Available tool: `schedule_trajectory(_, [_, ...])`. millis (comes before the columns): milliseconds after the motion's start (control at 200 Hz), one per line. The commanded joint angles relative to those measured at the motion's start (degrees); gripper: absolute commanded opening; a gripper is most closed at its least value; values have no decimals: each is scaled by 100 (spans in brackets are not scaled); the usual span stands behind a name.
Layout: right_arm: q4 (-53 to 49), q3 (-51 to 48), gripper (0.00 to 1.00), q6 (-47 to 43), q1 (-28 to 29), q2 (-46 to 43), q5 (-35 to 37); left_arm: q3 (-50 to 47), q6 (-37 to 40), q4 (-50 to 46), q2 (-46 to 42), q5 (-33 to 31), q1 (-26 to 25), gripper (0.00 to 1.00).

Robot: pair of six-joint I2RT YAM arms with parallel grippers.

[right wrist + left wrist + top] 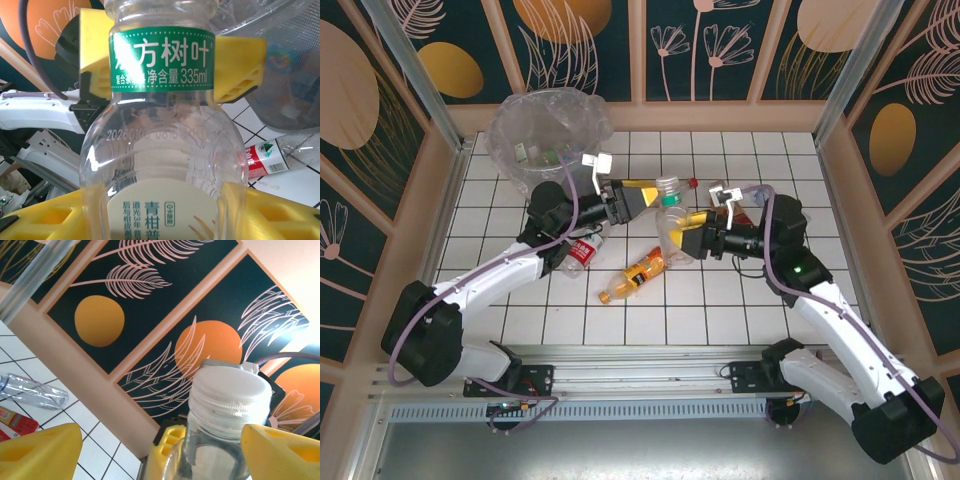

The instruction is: Put the plastic bottles in the bin

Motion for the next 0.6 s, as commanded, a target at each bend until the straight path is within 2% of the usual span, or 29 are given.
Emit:
schedule_trajectory(0, [337,72,59,64,115,75,143,126,181,236,-57,439,-186,83])
schedule_trajectory(200, [362,49,58,110,110,22,560,40,725,-351,-271,287,-185,87])
schedule_trajectory(375, [492,66,59,185,119,181,-43,70,966,-354,-339,643,-183,88])
schedule_trajectory(595, [513,71,59,158,180,262,-285,273,1079,-547,-278,868,-184,88])
